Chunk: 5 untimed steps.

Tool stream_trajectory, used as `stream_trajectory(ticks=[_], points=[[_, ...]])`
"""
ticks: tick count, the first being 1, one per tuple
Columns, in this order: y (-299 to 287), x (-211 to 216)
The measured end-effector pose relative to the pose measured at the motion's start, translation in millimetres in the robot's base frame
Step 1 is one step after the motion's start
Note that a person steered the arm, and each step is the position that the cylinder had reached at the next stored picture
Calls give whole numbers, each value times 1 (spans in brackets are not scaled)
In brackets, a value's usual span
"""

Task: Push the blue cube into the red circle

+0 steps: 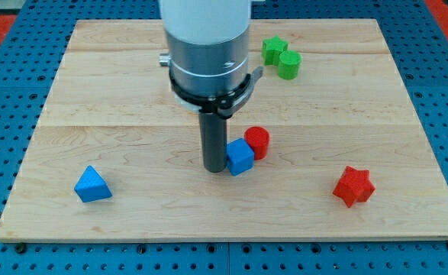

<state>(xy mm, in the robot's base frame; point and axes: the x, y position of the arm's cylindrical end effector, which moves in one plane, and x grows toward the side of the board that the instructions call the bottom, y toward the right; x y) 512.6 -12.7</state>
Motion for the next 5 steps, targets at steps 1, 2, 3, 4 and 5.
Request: stream_trajectory(ticks=[1,2,3,4,5], points=[[0,-17],[0,-31],[0,-19],[10,-4],[6,-61]])
